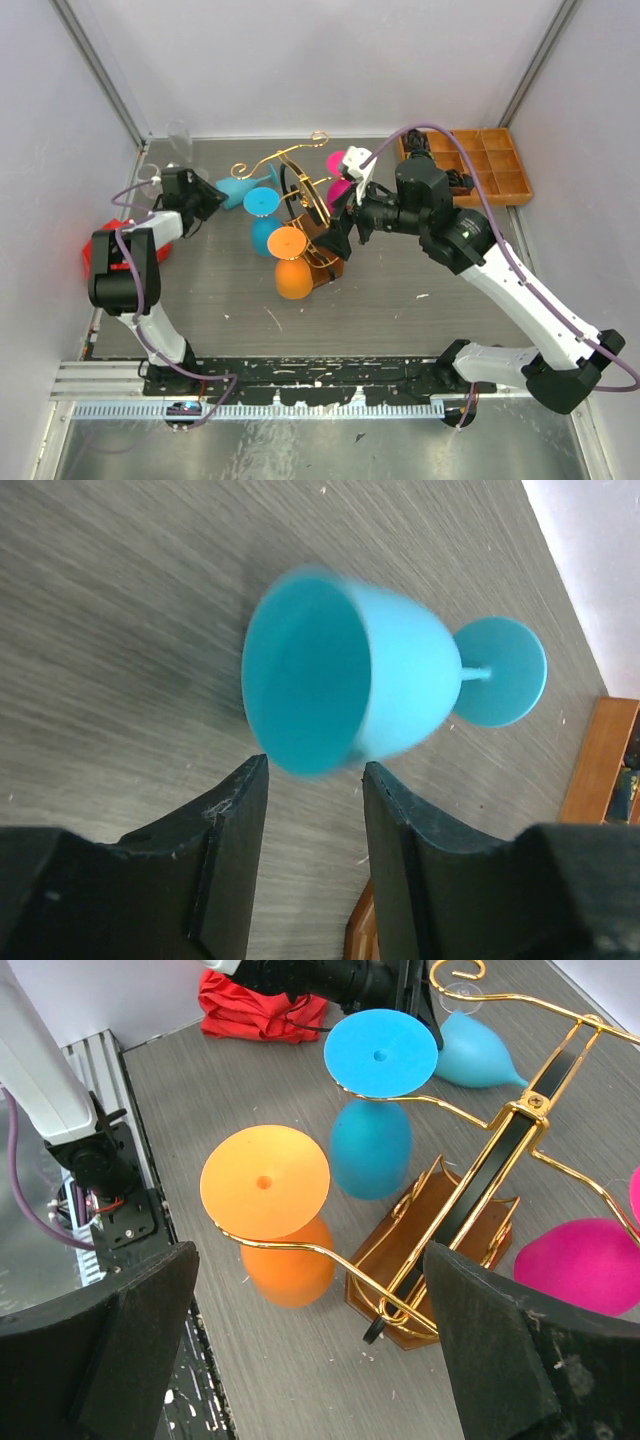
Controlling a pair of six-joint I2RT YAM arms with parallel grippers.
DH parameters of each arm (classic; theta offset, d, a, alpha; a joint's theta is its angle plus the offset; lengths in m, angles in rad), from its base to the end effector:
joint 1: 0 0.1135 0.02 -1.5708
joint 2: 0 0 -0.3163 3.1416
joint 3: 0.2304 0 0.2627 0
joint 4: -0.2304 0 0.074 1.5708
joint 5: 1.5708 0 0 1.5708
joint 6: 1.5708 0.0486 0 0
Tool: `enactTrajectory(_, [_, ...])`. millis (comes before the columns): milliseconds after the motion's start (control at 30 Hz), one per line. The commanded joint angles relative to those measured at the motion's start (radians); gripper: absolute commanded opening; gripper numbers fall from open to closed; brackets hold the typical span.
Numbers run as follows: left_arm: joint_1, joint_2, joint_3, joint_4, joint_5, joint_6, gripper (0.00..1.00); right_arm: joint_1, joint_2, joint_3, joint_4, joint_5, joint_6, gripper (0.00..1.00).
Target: Take the wine glass off the wine glass rack
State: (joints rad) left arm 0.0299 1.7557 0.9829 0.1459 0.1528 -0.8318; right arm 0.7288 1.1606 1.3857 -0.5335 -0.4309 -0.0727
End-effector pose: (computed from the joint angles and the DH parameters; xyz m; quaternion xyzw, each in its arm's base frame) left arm 0.4020 0.0046 0.2172 -0.3394 0.8214 -0.2395 0.3908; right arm 0.1673 0.1765 0.4833 -0.4238 0.6770 0.3491 0.4901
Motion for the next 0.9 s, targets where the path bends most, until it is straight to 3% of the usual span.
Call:
enactTrajectory(0, [-0.003,0.067,0.09,0.054,0.06,0.013,0.5,-0.003,0.007,0.037,0.017,0.004,-0.007,1.0])
enactTrajectory(233, [-0.003,0.116,0.086,0.172,0.077,-0.014,0.49,-0.003,0.03,0.044,0.009,0.004,-0.013,1.0])
enactTrajectory(867, [-0.005,0.106,0.051,0.179,0.07,-0.008,0.48,-0.003,0.061,0.045,0.009,-0.01,-0.021,1.0])
